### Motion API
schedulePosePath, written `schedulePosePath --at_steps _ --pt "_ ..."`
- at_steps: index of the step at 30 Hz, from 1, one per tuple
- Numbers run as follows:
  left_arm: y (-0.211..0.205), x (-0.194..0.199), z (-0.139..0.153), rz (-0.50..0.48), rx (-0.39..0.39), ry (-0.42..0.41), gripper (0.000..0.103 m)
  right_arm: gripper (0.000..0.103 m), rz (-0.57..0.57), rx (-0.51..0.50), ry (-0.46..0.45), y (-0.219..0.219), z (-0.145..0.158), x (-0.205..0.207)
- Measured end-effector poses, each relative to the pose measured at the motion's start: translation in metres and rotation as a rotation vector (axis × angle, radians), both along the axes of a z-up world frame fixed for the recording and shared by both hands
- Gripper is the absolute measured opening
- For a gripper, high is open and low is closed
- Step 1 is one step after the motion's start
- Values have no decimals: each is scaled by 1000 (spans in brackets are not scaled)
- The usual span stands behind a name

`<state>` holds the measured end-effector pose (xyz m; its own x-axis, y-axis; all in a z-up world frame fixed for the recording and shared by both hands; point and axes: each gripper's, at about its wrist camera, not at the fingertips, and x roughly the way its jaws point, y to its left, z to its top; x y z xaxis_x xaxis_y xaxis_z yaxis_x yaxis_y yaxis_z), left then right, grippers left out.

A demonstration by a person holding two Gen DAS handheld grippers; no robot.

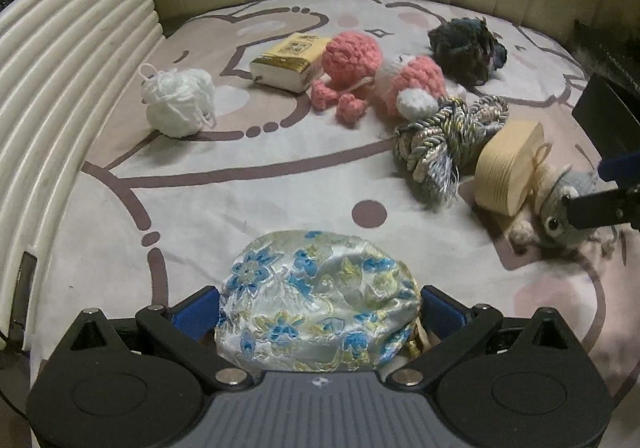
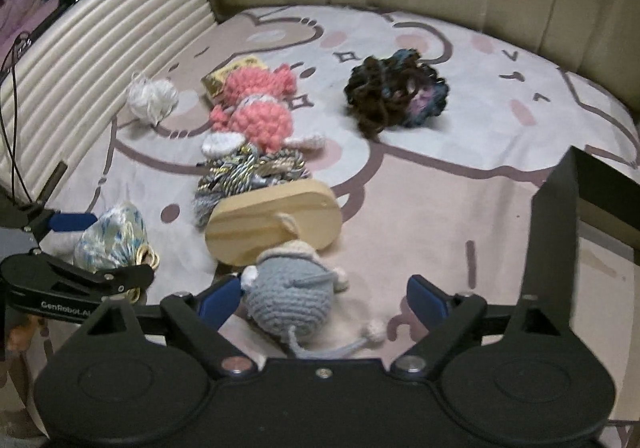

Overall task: Organize objects
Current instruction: 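Grasp the blue-floral pouch with the left tool while the right tool grasps the grey crocheted mouse, then carry the pouch and the grey mouse in both tools over the black box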

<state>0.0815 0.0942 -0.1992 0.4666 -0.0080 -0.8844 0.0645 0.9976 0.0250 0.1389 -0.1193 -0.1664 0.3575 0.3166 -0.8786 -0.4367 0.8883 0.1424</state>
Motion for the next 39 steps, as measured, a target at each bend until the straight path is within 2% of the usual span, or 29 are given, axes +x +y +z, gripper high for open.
schedulePosePath --at_steps 4,9,13,19,21,23,25,32,39 --pt "9 5 -1 24 -48 43 103 86 29 -15 7 8 -5 1" --pt "9 10 -1 19 -47 78 103 77 58 -31 29 16 -11 2" --pt "13 9 2 31 -71 90 101 62 55 3 42 14 -8 3" --pt "20 5 10 73 -78 104 83 51 38 25 69 9 -5 5" --pt "22 4 13 94 -79 108 76 50 38 17 76 9 -3 4" --pt "25 4 17 117 -96 118 74 50 35 8 78 8 -1 4" --pt "24 2 21 131 -107 122 74 50 31 5 72 7 3 2" --pt "14 1 46 147 -58 87 74 50 1 41 36 2 23 1" --pt "3 3 82 158 -19 41 74 50 -47 58 -5 -7 45 -2"
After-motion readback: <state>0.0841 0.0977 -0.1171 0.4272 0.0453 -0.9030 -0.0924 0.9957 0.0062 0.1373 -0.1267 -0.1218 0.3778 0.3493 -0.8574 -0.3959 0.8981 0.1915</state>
